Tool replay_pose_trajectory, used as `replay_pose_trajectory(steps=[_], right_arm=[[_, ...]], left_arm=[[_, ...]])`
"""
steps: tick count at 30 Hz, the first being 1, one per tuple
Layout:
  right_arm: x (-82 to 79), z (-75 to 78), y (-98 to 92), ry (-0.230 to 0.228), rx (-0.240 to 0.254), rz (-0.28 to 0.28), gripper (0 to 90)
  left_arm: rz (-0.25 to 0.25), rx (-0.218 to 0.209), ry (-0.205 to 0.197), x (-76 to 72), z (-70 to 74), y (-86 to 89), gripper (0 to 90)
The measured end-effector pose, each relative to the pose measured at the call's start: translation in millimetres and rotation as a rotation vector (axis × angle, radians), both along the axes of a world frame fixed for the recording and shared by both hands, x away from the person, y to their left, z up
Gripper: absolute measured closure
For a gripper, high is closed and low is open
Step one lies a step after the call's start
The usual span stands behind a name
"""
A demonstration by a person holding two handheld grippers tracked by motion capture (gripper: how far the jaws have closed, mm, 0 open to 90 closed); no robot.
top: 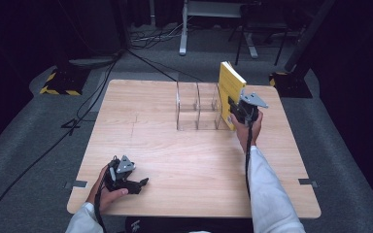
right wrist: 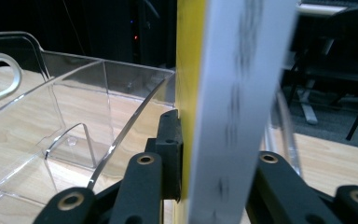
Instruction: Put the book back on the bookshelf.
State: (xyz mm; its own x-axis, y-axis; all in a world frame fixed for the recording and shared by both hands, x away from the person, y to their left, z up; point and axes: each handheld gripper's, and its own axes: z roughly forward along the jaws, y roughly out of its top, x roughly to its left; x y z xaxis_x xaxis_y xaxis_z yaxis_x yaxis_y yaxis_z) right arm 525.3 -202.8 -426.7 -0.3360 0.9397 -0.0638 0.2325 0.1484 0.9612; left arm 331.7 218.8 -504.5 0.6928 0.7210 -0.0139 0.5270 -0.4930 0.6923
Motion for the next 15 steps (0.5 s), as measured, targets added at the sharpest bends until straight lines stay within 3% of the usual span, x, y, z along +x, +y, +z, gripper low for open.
replay_pose_trajectory(steps=[5,15], right_arm=[[-2.9,3.0,-1.7,0.017,-0.05,-0.004,72.8],[-7.5,4.8,-9.5,0.028,-0.038,0.005,72.4]], left_arm=[[-0.001,0.0,0.0,0.0,0.0,0.0,17.5],[-0.001,0.001,-0.001,0.0,0.0,0.1,17.5]])
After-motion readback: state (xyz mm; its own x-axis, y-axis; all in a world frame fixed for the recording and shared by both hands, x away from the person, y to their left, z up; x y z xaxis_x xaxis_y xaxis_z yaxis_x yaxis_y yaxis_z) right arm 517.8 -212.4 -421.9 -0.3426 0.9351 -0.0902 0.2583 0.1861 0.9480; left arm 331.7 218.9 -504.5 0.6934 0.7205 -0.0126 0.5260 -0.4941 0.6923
